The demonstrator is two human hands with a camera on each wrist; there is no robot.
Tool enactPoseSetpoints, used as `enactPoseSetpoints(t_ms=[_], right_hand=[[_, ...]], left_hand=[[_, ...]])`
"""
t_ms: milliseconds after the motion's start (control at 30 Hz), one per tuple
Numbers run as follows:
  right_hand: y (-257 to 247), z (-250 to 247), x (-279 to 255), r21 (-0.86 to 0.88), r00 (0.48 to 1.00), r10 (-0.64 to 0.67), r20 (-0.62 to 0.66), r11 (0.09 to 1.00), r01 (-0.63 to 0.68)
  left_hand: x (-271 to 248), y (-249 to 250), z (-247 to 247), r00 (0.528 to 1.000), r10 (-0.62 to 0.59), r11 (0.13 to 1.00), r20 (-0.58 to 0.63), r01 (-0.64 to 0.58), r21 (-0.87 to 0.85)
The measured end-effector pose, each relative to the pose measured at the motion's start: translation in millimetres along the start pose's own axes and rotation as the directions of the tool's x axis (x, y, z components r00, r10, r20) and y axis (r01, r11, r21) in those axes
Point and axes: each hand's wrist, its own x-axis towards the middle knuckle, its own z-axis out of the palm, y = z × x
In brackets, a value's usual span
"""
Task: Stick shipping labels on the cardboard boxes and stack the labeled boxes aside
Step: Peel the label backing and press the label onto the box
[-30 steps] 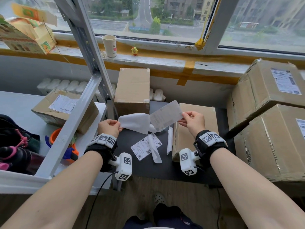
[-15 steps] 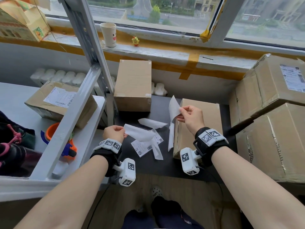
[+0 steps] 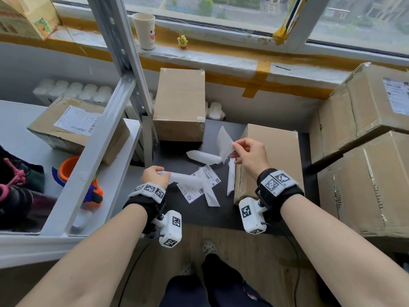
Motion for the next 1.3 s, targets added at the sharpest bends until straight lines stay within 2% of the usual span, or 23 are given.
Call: enactPoseSetpoints(t_ms=[167, 300, 367, 433, 533, 633, 767, 1033, 1300], right_hand=[[-16, -4, -10, -0.016, 0.999, -0.044, -0.003, 0.999, 0.044], [-28, -8, -18, -0.016, 0.997, -0.08, -0.018, 0.997, 0.08], [-32, -10, -23, -0.039, 0.993, -0.114, -0.014, 0.993, 0.114], [-36, -11, -28, -0.077, 0.987, -0.16, -0.007, 0.984, 0.159], [-40, -13, -33, -0.146, 0.97, -0.242, -0.003, 0.96, 0.239], [-45, -18, -38, -0.262, 0.939, -0.344, -0.003, 0.906, 0.331], [-50, -27, -45, -0.297, 0.908, -0.418, -0.023, 0.87, 0.393], [-44, -45, -55, -0.316, 0.914, -0.406, -0.019, 0.869, 0.38], [-33, -75, -64, -0.229, 0.972, -0.194, -0.129, 0.96, 0.161]], left_hand=[[-10, 32, -8, 0.997, 0.081, 0.992, -0.004, -0.08, 0.093], [-20, 53, -15, 0.997, 0.078, 0.992, 0.014, -0.079, 0.103], [-26, 65, -16, 0.989, 0.123, 0.99, 0.087, -0.128, 0.056], [-32, 81, -13, 0.967, 0.177, 0.984, 0.184, -0.168, -0.067], [-48, 116, -11, 0.924, 0.212, 0.956, 0.318, -0.129, -0.263], [-62, 145, -13, 0.9, 0.224, 0.941, 0.374, -0.099, -0.325], [-64, 161, -11, 0.9, 0.205, 0.946, 0.384, -0.083, -0.312], [-68, 167, -2, 0.894, 0.226, 0.945, 0.387, -0.105, -0.309], [-79, 169, 17, 0.863, 0.378, 0.901, 0.335, -0.259, -0.349]])
